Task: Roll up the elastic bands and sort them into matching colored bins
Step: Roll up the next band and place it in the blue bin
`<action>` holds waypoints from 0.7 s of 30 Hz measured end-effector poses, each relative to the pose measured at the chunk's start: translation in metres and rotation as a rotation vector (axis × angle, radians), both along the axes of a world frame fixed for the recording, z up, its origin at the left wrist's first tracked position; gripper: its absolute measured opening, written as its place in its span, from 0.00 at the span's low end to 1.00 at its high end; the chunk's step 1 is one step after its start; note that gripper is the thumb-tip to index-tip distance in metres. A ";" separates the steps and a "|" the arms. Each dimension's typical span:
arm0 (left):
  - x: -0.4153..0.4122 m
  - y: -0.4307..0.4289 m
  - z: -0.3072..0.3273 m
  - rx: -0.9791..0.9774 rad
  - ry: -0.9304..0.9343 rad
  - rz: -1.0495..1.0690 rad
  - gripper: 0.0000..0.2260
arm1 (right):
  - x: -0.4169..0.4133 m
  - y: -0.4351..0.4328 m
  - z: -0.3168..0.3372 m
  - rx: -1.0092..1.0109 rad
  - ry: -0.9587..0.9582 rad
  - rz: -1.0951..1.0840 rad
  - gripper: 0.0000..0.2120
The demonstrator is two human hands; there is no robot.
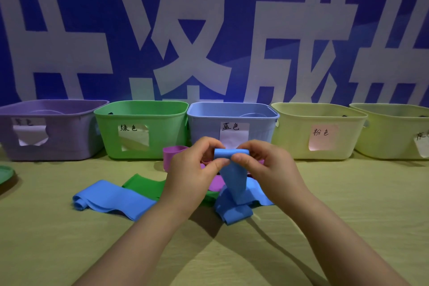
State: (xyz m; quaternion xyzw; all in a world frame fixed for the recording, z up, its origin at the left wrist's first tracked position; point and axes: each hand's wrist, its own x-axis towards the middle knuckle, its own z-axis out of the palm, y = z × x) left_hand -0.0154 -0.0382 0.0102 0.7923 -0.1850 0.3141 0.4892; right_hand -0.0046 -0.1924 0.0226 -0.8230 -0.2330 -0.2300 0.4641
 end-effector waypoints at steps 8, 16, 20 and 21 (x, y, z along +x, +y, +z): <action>0.003 0.001 -0.002 0.095 -0.070 0.054 0.03 | 0.001 0.001 -0.001 -0.043 0.019 0.012 0.20; 0.005 0.003 -0.003 0.083 -0.018 0.088 0.12 | 0.000 0.001 -0.001 -0.038 -0.090 -0.041 0.07; 0.002 0.000 0.000 -0.052 0.042 -0.034 0.06 | -0.001 0.001 0.000 -0.055 -0.086 -0.053 0.02; 0.002 0.000 -0.001 -0.075 0.038 -0.061 0.08 | -0.002 0.001 0.000 -0.056 -0.079 -0.049 0.02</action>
